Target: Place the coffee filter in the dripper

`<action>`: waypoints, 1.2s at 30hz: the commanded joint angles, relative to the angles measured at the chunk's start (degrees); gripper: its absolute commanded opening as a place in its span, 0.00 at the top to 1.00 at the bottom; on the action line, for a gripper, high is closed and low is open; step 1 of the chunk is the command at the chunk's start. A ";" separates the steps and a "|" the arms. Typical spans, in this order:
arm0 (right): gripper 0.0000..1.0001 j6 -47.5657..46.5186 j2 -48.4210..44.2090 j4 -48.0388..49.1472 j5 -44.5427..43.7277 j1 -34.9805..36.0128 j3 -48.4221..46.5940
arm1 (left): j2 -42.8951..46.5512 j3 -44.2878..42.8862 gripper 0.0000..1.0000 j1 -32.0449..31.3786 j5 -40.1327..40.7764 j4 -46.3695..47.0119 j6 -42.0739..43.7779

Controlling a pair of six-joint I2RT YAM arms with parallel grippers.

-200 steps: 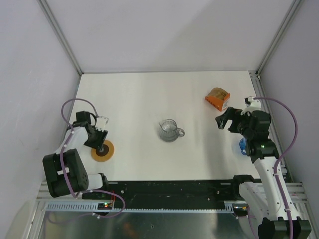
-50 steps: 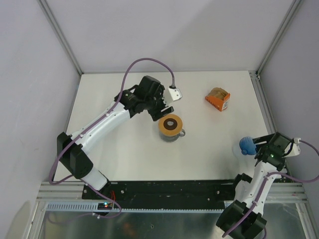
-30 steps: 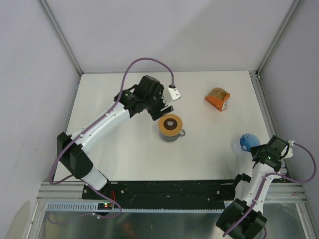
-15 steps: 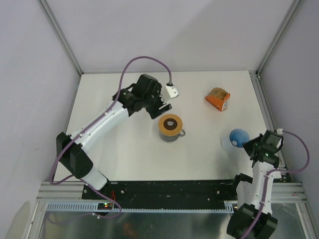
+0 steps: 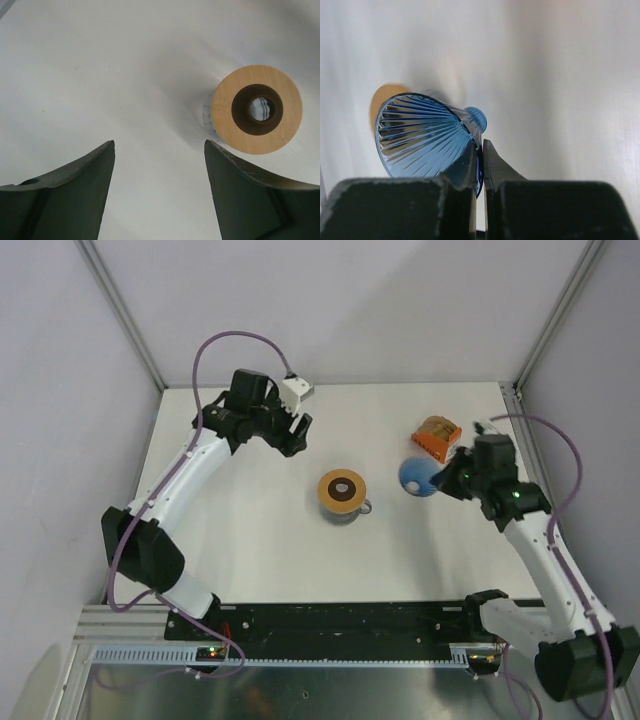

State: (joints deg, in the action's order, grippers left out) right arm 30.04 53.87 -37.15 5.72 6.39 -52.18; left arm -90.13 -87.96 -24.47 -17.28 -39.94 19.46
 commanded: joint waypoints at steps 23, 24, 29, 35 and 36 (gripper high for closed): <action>1.00 -4.36 36.25 -2.85 -0.32 29.86 -35.97 | 4.24 2.74 0.34 -4.91 -5.75 3.53 -18.05; 1.00 -4.50 36.46 -3.11 -0.38 29.92 -36.19 | 3.98 2.90 0.35 -5.43 -5.35 3.59 -18.01; 1.00 -5.03 36.90 -4.10 -0.23 30.22 -36.71 | 2.49 3.37 0.39 -7.52 -2.08 3.99 -16.36; 1.00 -6.01 36.84 -5.80 -1.82 30.41 -36.32 | 1.27 3.35 0.55 -7.91 -1.39 4.02 -16.10; 1.00 -6.12 36.84 -5.86 -1.70 30.38 -36.23 | 1.18 3.60 0.58 -7.98 -2.08 4.05 -16.20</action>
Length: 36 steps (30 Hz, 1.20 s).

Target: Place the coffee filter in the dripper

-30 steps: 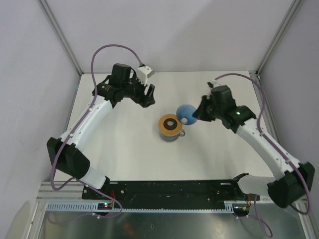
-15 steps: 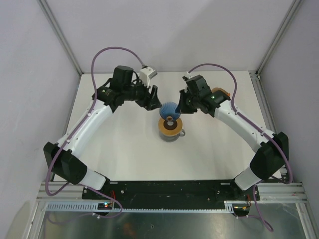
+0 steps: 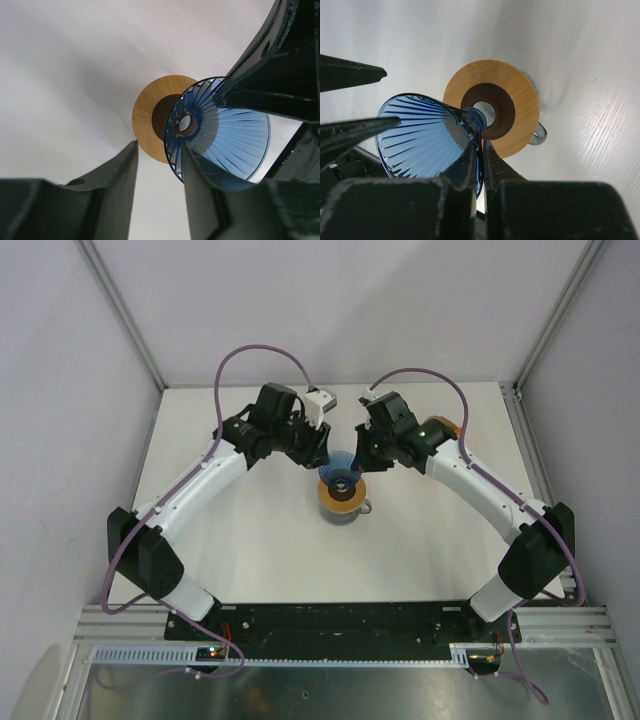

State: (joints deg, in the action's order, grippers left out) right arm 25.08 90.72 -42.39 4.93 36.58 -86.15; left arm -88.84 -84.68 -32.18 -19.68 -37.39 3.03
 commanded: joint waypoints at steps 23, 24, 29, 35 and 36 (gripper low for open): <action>1.00 -1.15 0.61 2.02 2.37 -1.43 -1.69 | -1.64 0.72 1.00 -3.54 1.04 1.45 0.47; 1.00 -1.07 0.30 1.99 2.41 -1.47 -1.71 | -1.67 0.78 1.00 -3.61 0.65 1.44 0.39; 1.00 -0.81 -2.14 1.90 3.03 -1.73 -1.73 | -0.96 0.14 0.99 -3.54 0.51 1.29 0.61; 1.00 -1.26 -1.40 -0.97 6.44 -3.69 -2.87 | -0.40 -1.49 0.79 -3.59 0.31 0.63 0.86; 1.00 -1.57 -1.02 -2.27 6.56 -3.96 -3.67 | -0.52 -1.78 0.76 -3.59 0.46 0.55 1.07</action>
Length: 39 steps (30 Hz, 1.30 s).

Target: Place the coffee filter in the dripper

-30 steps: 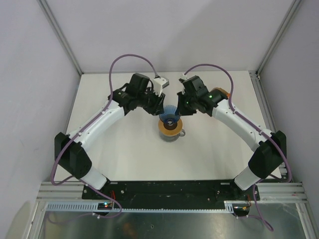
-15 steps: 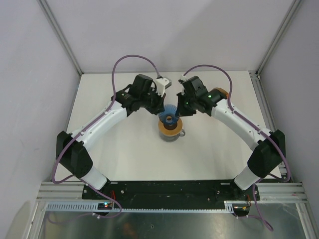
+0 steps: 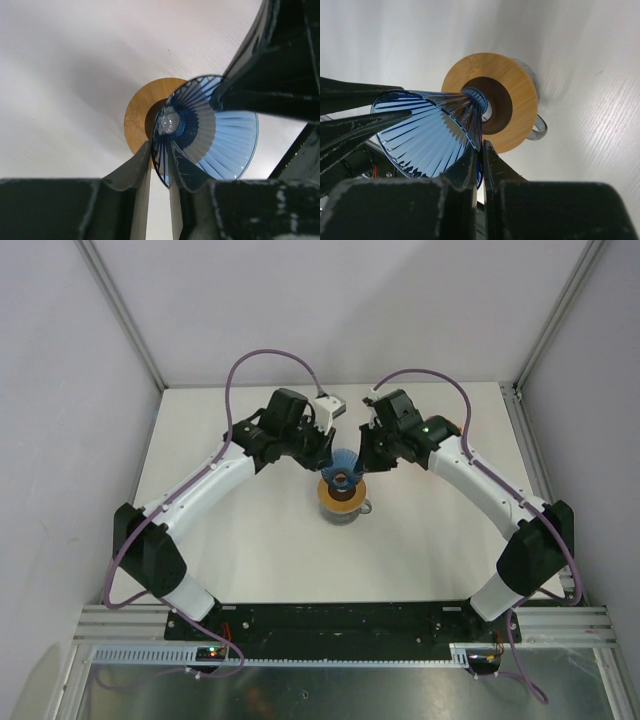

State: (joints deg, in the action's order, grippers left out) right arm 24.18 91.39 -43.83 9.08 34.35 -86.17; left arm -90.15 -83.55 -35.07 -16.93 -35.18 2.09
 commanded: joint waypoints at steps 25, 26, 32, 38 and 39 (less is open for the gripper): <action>1.00 -5.38 8.08 -15.30 8.05 -2.70 -13.00 | -1.45 -2.67 0.80 -0.66 -2.81 -2.13 2.31; 1.00 -5.42 8.18 -15.27 8.10 -2.71 -12.81 | -1.53 -2.41 0.83 -0.68 -2.92 -2.11 2.31; 1.00 -5.23 9.32 -13.99 9.12 -2.71 -12.51 | -1.82 -1.31 0.95 -0.68 -2.82 -2.20 2.33; 1.00 -5.28 10.31 -13.82 9.23 -2.71 -13.02 | -2.26 -1.18 1.00 -0.69 -2.84 -2.25 2.20; 1.00 -5.29 10.30 -13.82 9.21 -2.71 -13.08 | -2.29 -1.22 1.00 -0.65 -2.80 -2.21 2.17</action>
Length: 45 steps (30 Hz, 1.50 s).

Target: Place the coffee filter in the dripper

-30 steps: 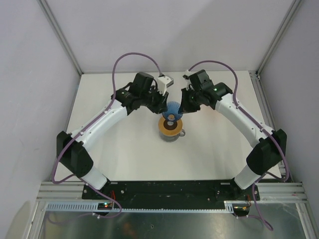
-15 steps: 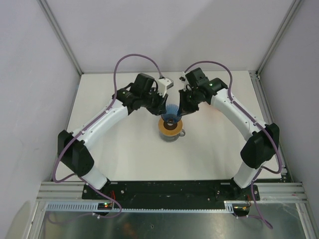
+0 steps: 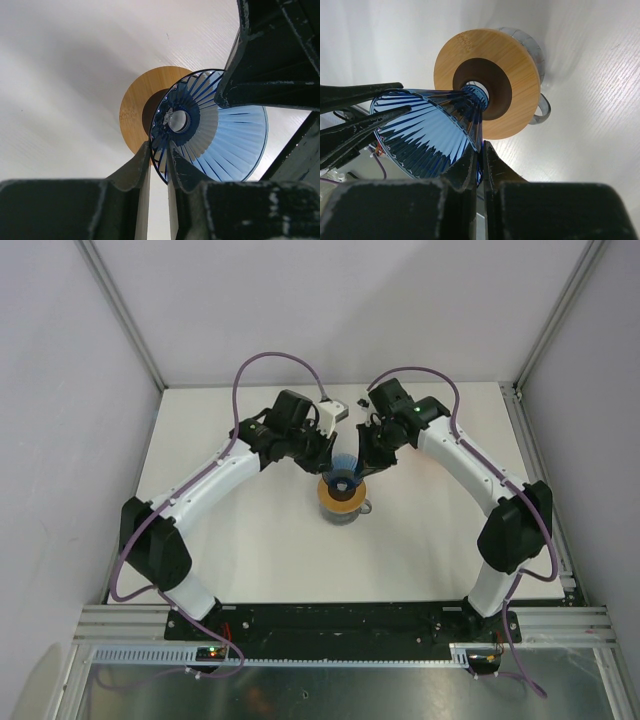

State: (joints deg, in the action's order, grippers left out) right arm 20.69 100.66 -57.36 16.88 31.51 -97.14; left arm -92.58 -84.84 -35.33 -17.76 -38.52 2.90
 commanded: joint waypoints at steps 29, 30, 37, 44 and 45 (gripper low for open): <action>1.00 -2.49 2.96 -1.47 1.00 0.54 -5.24 | -0.83 -1.49 1.00 0.13 -1.26 1.12 1.90; 1.00 -2.49 2.78 -1.72 0.89 0.60 -5.25 | -0.80 -1.26 1.00 0.11 -1.47 1.10 1.92; 1.00 -2.91 2.61 -3.02 0.86 0.54 -4.61 | -0.55 -0.60 0.94 0.18 -1.34 1.05 2.31; 1.00 -2.83 3.46 -3.25 0.88 0.31 -5.73 | -1.13 -3.26 0.61 0.82 -1.26 1.04 1.90; 1.00 -2.93 3.60 -3.71 0.70 0.35 -6.11 | -1.30 -3.64 0.60 0.85 -1.20 1.02 1.87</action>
State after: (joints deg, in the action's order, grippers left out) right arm 19.16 103.13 -59.27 16.75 31.64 -100.27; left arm -93.41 -85.19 -34.85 -17.39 -38.26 3.53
